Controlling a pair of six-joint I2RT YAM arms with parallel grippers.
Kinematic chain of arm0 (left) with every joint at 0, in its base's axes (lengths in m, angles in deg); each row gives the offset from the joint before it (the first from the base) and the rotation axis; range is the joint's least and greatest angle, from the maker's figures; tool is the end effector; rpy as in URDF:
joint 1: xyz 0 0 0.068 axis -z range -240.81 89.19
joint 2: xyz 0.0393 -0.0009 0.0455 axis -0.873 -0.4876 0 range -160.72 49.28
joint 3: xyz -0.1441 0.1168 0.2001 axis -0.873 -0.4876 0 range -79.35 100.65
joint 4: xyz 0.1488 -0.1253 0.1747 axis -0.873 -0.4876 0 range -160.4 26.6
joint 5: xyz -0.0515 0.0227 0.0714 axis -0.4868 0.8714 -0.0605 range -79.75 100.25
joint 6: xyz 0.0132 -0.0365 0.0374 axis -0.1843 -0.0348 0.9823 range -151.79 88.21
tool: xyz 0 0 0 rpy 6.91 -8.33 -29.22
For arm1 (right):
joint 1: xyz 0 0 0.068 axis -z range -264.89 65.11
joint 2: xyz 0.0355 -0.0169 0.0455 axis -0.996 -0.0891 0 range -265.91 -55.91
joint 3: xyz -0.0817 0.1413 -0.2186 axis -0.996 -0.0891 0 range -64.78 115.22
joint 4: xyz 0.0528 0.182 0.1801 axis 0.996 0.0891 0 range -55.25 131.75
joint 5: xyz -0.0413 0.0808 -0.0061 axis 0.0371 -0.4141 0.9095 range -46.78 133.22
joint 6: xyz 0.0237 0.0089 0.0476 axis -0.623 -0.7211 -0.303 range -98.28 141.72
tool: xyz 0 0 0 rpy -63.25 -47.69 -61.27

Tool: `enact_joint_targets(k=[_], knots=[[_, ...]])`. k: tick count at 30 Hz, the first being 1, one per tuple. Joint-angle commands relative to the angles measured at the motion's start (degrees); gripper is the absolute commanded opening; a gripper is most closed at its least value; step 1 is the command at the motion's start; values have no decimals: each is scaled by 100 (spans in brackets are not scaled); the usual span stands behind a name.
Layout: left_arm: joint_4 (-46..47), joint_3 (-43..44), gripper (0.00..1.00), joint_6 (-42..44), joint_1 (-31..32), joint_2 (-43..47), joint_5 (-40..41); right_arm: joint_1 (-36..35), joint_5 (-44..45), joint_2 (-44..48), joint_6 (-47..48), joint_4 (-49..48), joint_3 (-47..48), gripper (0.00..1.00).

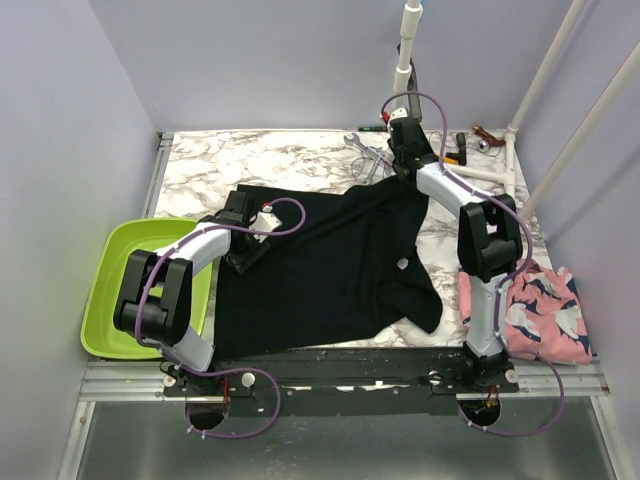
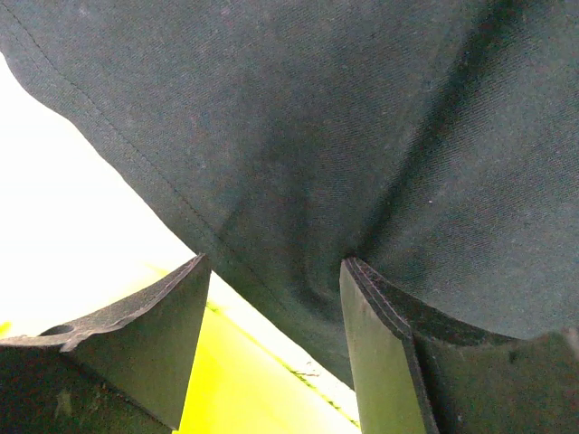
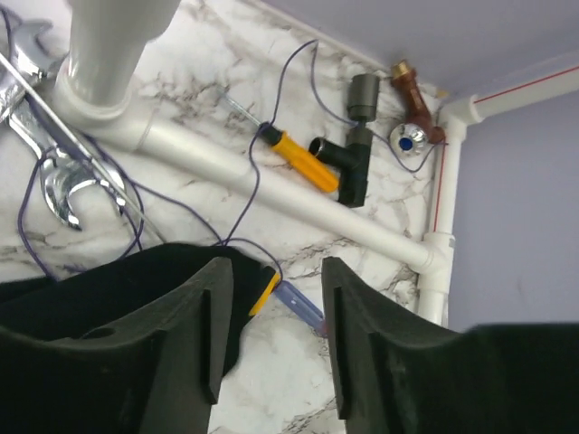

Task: Fold and stack the mixed laundry pile
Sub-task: Fold the T-shirt at the center of the board.

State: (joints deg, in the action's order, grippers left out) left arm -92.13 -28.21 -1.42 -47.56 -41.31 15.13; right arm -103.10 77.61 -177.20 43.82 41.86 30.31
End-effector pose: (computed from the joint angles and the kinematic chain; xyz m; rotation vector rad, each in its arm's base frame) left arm 0.2836 -0.0637 0.1666 1.0084 2.5812 0.1964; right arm 0.4716 0.1340 0.2279 -0.3915 2.0765 -0.6826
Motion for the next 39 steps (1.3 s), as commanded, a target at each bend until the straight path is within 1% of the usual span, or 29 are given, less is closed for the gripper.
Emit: enact_joint_targets(k=[1,3,4,6,8,10,11,13,15,18,20,21,22,23,25,27,29,33,35,39], knots=[[-71,-139,62,91,-42,-267,276,3,458,246,-74,-30,288,55],[-119,-118,62,107,-42,-249,189,9,320,595,-291,17,-112,61],[-180,-91,62,125,-41,-232,127,9,226,767,-511,176,-223,62],[-371,6,63,150,-42,-108,-22,7,-38,1036,-1111,887,-206,65],[-613,82,63,215,-40,163,-251,2,-501,1377,-1881,1860,-194,68],[-880,97,63,380,-42,585,-611,-2,-1360,1830,-2340,2413,-549,71],[-1027,62,63,524,-37,868,-876,-28,-1765,2089,-2552,2632,-810,71],[-1426,-87,63,930,-39,1439,-1387,-125,-2390,2551,-2872,3065,-1355,72],[-1888,-282,64,1454,-32,2027,-1807,-284,-2778,3050,-3138,3357,-1968,71],[-2429,-663,68,2074,3,2726,-2070,-437,-2695,3948,-3633,3620,-2799,71],[-2679,-838,71,2112,34,2830,-1999,-444,-2617,4442,-4017,3824,-3311,71],[-2671,-1005,75,2080,64,2844,-1884,-444,-2644,4638,-4227,3991,-3461,71],[-2612,-1182,75,2070,130,2883,-1712,-492,-2590,4731,-4450,4105,-3507,73],[-2526,-1427,76,2094,189,2942,-1580,-555,-2525,4773,-4660,4413,-3408,73],[-2230,-1805,77,2077,335,3073,-1271,-724,-2637,4900,-4771,4440,-3526,73],[-1823,-1972,77,1905,457,3039,-991,-727,-2866,4926,-4807,4097,-3775,73],[-1473,-1906,77,1667,502,2783,-834,-725,-3304,4725,-4812,3687,-4060,72],[-922,-1631,75,1352,503,2015,-541,-739,-3694,4032,-4817,2984,-4482,72],[-621,-1552,75,1325,495,1600,-160,-736,-3704,3715,-4818,2642,-4588,73],[-149,-1213,75,1304,486,810,456,-732,-3151,3319,-4826,2007,-4389,73]])
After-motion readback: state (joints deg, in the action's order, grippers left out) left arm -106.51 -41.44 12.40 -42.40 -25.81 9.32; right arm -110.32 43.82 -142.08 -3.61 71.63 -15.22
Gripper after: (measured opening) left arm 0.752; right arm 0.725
